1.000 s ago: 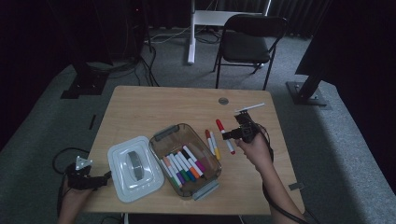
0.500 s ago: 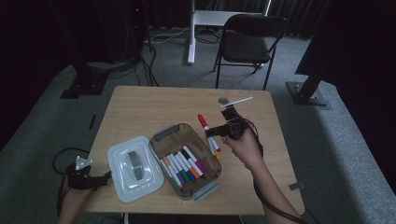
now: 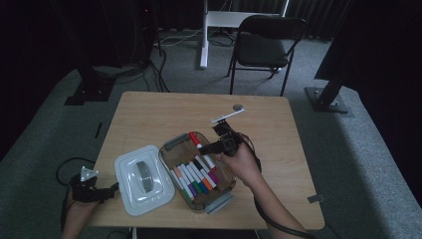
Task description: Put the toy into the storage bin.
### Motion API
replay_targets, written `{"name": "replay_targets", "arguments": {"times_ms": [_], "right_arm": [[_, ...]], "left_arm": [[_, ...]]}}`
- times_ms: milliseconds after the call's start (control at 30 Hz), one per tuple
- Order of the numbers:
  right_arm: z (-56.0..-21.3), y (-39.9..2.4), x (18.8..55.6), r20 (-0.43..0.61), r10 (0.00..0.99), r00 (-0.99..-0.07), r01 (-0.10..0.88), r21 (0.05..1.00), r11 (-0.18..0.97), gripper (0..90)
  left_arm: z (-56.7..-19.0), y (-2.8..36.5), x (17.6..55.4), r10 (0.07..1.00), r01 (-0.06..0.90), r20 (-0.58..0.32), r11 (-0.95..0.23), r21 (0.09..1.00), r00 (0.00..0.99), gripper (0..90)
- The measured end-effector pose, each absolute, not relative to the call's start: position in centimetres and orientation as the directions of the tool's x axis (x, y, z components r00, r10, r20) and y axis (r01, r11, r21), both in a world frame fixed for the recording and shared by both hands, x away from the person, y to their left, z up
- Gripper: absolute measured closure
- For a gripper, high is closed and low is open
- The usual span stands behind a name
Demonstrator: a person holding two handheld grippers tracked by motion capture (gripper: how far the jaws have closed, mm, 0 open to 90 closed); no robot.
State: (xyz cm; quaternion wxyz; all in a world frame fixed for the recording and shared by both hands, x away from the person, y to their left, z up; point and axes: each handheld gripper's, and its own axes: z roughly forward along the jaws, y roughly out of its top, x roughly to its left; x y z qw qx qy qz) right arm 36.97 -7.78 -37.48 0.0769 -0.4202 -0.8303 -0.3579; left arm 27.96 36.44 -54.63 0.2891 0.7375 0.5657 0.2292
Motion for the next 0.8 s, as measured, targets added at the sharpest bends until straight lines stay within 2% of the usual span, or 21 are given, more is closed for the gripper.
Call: {"name": "replay_targets", "arguments": {"times_ms": [800], "right_arm": [[-43.0, -1.5, 35.7, 0.437, 0.601, -0.669, 0.743, 0.391, 0.542, 76.7]], "left_arm": [[-54.6, 36.5, 28.0, 0.967, 0.702, 0.013, -0.195, 0.685, 0.256, 0.6]]}}
